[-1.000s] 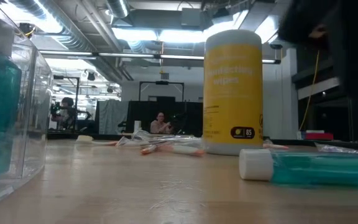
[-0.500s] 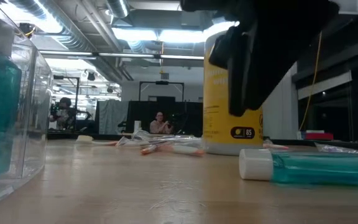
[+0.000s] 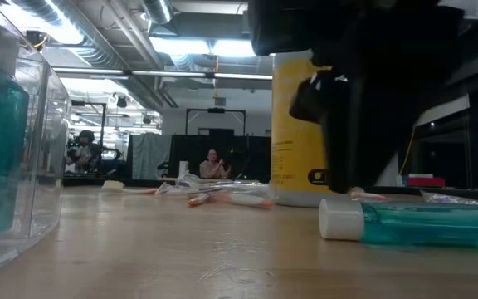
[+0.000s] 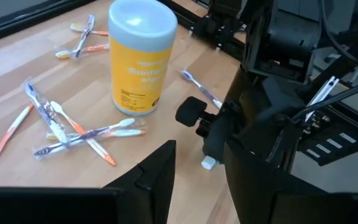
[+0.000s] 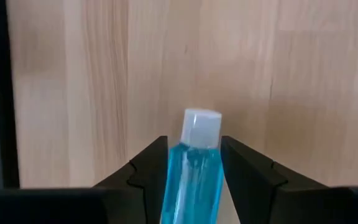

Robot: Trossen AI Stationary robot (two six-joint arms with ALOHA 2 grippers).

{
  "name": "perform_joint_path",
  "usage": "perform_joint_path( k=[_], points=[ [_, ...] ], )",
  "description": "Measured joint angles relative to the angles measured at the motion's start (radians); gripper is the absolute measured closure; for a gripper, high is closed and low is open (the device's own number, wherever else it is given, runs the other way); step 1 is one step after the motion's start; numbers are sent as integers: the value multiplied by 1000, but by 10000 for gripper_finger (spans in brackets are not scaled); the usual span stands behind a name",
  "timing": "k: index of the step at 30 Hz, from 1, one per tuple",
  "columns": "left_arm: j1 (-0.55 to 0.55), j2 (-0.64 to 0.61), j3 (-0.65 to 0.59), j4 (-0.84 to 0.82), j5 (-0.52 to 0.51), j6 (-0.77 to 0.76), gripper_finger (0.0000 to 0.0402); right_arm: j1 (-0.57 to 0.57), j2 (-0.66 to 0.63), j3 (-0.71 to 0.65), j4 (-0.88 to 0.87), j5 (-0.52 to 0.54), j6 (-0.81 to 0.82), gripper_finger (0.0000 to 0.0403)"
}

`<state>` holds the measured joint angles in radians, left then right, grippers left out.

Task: Pick & Place toothbrushing station
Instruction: Put the mouthwash bottle into the middle part of the transparent organizer

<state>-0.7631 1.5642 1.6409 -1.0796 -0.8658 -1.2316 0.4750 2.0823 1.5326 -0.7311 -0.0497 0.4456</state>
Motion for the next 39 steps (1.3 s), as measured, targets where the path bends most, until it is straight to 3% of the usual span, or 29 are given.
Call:
perform_joint_path(
  k=[15,21,32,39],
  points=[
    [0,0,0,-2,0,-8,268,-7,7,0,51,7,11,252],
    [0,0,0,-2,2,-9,268,-2,52,0,59,-52,21,252],
    [0,0,0,-2,8,-11,268,18,74,2,60,-20,45,252],
    [0,-1,-1,-2,8,-14,268,18,76,2,58,12,72,304]
  ],
)
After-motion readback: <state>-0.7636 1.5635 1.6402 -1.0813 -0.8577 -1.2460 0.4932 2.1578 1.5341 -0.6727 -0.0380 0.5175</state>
